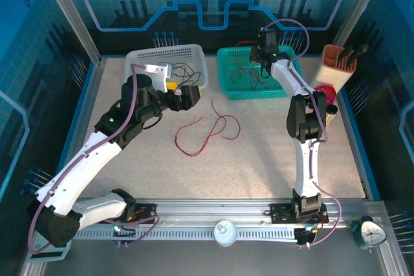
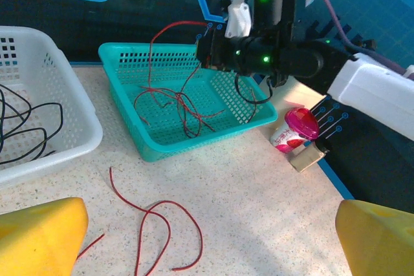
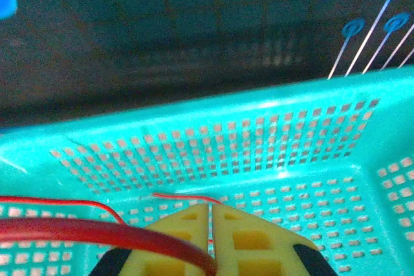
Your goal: Untangle the cables
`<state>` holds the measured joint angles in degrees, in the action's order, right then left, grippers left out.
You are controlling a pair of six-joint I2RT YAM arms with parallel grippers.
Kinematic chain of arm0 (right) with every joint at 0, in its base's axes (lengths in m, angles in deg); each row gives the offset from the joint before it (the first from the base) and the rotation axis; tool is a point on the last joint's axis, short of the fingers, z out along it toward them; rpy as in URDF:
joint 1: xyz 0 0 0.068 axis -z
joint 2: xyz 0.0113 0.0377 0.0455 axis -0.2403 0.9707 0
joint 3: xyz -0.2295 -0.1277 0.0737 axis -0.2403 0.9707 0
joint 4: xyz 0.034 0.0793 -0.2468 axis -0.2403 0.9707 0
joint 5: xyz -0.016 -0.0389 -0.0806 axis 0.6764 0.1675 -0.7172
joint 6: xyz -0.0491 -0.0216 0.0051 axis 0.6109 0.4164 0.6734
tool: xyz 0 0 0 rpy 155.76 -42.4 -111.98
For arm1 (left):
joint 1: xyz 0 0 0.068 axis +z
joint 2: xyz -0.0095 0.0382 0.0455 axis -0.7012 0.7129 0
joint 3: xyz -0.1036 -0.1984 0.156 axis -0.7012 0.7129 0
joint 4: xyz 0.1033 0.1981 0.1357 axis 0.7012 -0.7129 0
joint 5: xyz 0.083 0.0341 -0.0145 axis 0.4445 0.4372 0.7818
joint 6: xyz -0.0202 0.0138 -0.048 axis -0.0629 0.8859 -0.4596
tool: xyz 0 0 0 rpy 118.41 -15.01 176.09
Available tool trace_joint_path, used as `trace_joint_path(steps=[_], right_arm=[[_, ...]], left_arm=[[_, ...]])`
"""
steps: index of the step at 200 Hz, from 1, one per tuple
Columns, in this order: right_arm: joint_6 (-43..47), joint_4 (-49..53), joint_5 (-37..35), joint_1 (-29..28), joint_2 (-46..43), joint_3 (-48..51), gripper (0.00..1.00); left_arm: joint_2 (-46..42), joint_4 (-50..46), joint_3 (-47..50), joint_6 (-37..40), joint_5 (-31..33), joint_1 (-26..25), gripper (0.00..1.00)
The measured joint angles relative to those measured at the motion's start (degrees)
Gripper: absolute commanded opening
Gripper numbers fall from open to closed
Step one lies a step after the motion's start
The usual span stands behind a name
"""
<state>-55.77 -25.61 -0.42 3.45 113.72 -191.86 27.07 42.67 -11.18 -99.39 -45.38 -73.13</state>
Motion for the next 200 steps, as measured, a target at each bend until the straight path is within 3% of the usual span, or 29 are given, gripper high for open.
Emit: trace_joint_path(steps=[27, 53, 89, 162, 200], right_arm=[[-0.6, -1.5, 1.5, 0.0, -0.4, 6.6, 0.48], [-1.4, -2.0, 2.6, 0.2, -2.4, 13.0, 0.59], [-2.6, -3.9, 4.1, 1.2, -9.8, 18.6, 0.65], [-6.8, -11.8, 10.1, 2.6, -25.5, 27.7, 0.65], [-9.1, -12.9, 14.5, 0.6, -31.5, 34.9, 0.66]], left_arm=[[0.0, 0.0, 0.0, -0.3, -0.4, 0.0, 0.99], [0.0, 0.0, 0.0, -0.4, -0.6, 0.0, 0.99], [0.0, 0.0, 0.0, -0.6, -0.6, 0.0, 0.99], [0.0, -2.0, 0.0, -0.6, -0.1, 0.0, 0.99], [0.9, -4.0, 0.5, -0.8, 1.8, 0.0, 0.99]])
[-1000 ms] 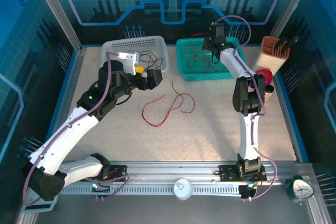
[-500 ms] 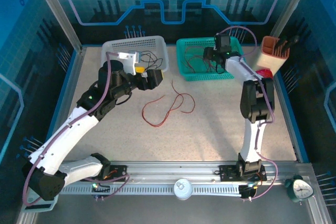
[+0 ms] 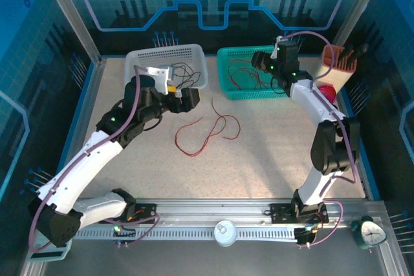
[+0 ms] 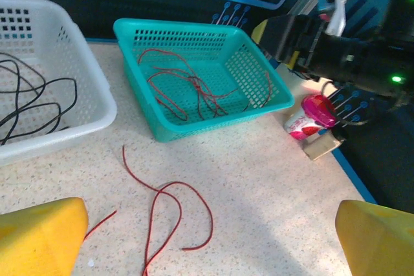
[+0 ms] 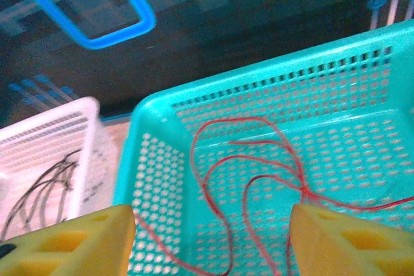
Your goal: Untangle the cables
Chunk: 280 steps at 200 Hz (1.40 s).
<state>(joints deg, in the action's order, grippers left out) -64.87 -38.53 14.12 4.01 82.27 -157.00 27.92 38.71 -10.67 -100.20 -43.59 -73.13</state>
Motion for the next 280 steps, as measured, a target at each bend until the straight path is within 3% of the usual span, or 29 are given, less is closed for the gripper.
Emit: trace_joint_path(steps=[56, 83, 128, 179, 246, 280], right_arm=[[-0.8, -1.0, 2.8, -12.3, -14.8, 15.6, 0.66], [-3.0, -1.0, 2.8, -14.3, -19.9, 24.5, 0.66], [-6.8, 0.2, 1.9, -17.2, -28.1, 35.5, 0.66], [-8.0, 1.4, 0.1, -17.5, -34.3, 38.7, 0.67], [-7.9, 2.2, -0.7, -17.5, -36.8, 39.4, 0.67], [-7.9, 2.7, -0.7, -17.5, -37.1, 39.4, 0.67]], left_arm=[[6.5, -5.1, 3.2, -1.0, 4.8, 0.0, 0.99], [12.6, -6.8, 3.1, -1.0, 7.4, -0.1, 0.99], [28.4, -12.2, -5.1, 2.2, 15.8, -4.2, 0.87], [42.1, -14.6, -13.1, 6.1, 21.9, -7.7, 0.66], [48.8, -15.5, -16.5, 8.1, 23.4, -7.3, 0.50], [49.9, -15.3, -16.7, 8.2, 22.9, -6.1, 0.50]])
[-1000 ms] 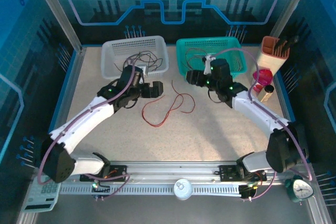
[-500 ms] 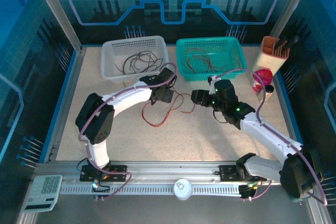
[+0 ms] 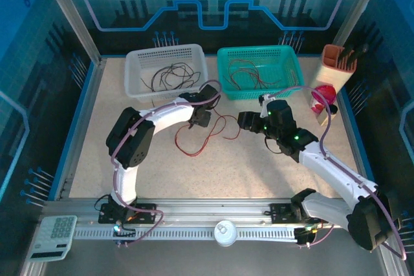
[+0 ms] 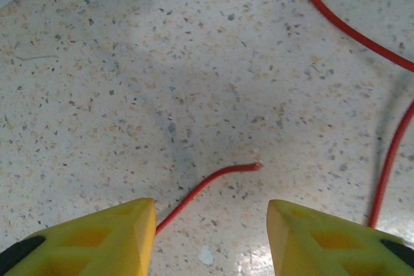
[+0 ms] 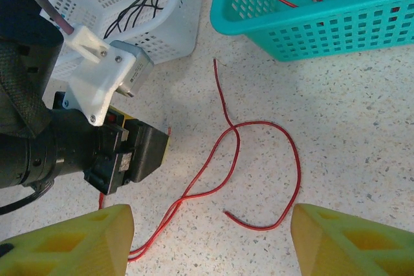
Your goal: Untangle the cables
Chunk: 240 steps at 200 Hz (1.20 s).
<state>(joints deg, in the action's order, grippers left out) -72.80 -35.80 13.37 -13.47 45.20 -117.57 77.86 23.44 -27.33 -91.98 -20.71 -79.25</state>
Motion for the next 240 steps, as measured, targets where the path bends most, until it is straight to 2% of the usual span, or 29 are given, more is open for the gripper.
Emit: trace_joint_path(steps=[66, 98, 166, 200, 240], right_arm=[[0.0, 0.3, 0.0, 0.0, -0.1, 0.0, 0.67], [0.0, 0.3, 0.0, 0.0, -0.1, 0.0, 0.67], [0.0, 0.3, 0.1, 0.0, 0.0, 0.0, 0.67], [0.0, 0.3, 0.1, 0.0, 0.0, 0.0, 0.67], [0.0, 0.4, 0.1, 0.0, -0.3, 0.0, 0.67]], left_arm=[[1.0, 2.0, 0.0, 0.0, -1.6, 0.8, 0.49], [2.2, 2.8, 0.0, 0.1, -2.6, 0.8, 0.44], [3.1, 3.5, 0.0, 0.3, -3.2, 0.8, 0.17], [3.1, 4.1, 0.0, 0.3, -3.3, 0.8, 0.00], [3.0, 4.4, 0.1, 0.2, -3.2, 0.8, 0.00]])
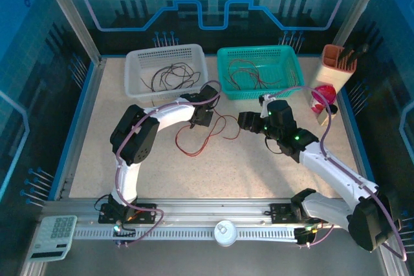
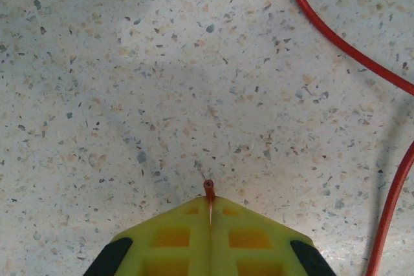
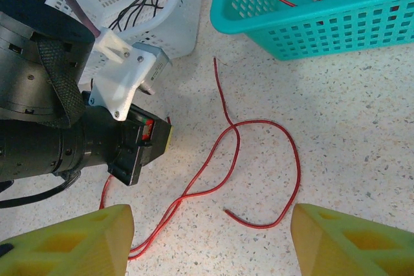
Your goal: Untangle the cables
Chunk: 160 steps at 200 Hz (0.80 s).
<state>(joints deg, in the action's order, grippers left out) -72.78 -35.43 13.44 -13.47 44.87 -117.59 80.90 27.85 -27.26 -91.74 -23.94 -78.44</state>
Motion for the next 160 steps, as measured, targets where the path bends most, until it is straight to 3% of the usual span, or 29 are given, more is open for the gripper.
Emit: trace_joint_path(steps=[36, 82, 160], right_arm=[[0.0, 0.0, 0.0, 0.0, -0.2, 0.0, 0.67], [0.1, 0.4, 0.0, 0.0, -0.3, -0.2, 0.67], [1.4, -0.6, 2.7, 0.0, -0.3, -2.1, 0.67]], left_arm=[[-2.8, -0.2, 0.2, 0.0, -0.3, 0.0, 0.00], [-14.6, -0.6, -1.2, 0.0, -2.3, 0.0, 0.00], [-28.2, -0.5, -4.9, -1.8, -10.7, 0.0, 0.00]])
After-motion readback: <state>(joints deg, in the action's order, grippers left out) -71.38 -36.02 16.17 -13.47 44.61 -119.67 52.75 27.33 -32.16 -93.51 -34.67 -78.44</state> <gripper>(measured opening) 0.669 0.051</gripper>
